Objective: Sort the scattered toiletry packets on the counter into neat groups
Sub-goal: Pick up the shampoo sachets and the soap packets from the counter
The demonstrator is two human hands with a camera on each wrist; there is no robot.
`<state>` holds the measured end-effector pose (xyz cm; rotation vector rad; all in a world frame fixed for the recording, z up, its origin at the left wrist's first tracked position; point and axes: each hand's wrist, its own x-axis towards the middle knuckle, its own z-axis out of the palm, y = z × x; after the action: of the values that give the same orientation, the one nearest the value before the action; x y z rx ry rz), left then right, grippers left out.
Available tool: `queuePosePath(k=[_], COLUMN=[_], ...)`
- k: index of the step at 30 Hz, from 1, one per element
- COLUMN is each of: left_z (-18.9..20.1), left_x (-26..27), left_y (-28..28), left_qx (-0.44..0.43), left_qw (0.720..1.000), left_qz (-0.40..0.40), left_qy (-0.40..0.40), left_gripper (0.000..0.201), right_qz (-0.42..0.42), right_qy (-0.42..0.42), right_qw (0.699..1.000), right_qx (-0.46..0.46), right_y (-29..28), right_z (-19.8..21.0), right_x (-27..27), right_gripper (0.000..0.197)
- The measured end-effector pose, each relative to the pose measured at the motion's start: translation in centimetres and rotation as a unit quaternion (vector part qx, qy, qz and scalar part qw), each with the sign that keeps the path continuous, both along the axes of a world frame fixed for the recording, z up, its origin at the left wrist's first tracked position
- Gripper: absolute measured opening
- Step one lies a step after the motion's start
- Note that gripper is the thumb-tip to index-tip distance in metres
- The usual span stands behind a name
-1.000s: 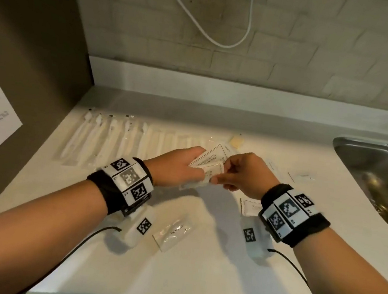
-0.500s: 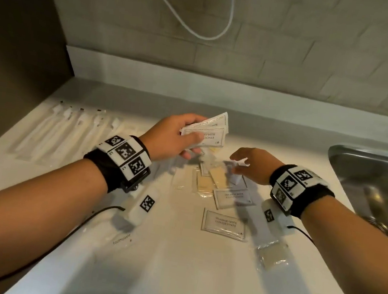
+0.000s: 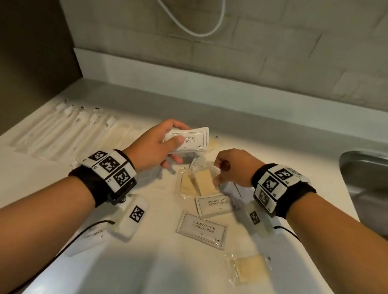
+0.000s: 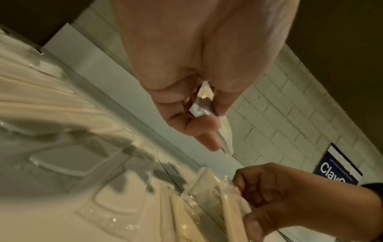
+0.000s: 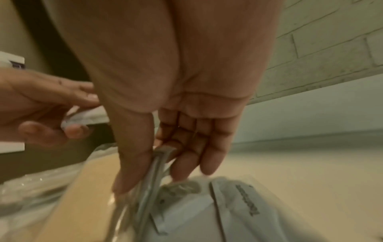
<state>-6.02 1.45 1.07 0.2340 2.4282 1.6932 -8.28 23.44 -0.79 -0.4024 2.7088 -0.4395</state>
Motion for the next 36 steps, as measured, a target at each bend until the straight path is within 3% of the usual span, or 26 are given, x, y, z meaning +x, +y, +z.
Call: queuePosePath(k=[5, 11, 15, 19, 23, 28, 32, 35, 36], left_z=[0.0, -0.1, 0.6, 1.0, 0.9, 0.7, 0.3, 0.1, 0.1], left_x=[-0.2, 0.1, 0.1, -0.1, -1.0, -2.0, -2.7, -3.3, -3.5], left_y=[0.0, -0.4, -0.1, -0.3, -2.5, -4.8, -5.1, -4.7, -4.5], left_qx=[0.007, 0.065, 0.062, 0.061, 0.056, 0.065, 0.06, 0.047, 0.045], left_qw=[1.0, 0.996, 0.996, 0.998, 0.998, 0.997, 0.998, 0.999, 0.999], left_qz=[0.011, 0.011, -0.029, -0.023, 0.016, 0.041, 0.013, 0.005, 0.004], left_qy=[-0.002, -0.059, -0.058, -0.023, 0.005, 0.026, 0.025, 0.026, 0.026], left_gripper=[0.022, 0.026, 0.052, 0.028, 0.024, 0.043, 0.058, 0.051, 0.048], right_qz=[0.05, 0.004, -0.026, -0.062, -0.119, -0.06, -0.016, 0.043, 0.031], right_qy=[-0.043, -0.004, 0.052, 0.132, 0.166, 0.116, 0.062, 0.051, 0.064], right_qw=[0.997, 0.99, 0.974, 0.968, 0.954, 0.99, 0.996, 0.98, 0.982], right_qx=[-0.037, -0.14, -0.219, -0.204, -0.219, -0.057, 0.07, 0.189, 0.178], right_y=[0.8, 0.4, -1.5, -3.2, -3.6, -4.4, -5.7, -5.3, -5.0], right_z=[1.6, 3.7, 5.6, 5.8, 4.7, 1.5, -1.4, -2.3, -2.8], right_x=[0.7, 1.0, 0.6, -0.3, -1.5, -2.9, -4.2, -5.3, -5.6], right_gripper=[0.023, 0.02, 0.025, 0.037, 0.046, 0.027, 0.042, 0.053, 0.052])
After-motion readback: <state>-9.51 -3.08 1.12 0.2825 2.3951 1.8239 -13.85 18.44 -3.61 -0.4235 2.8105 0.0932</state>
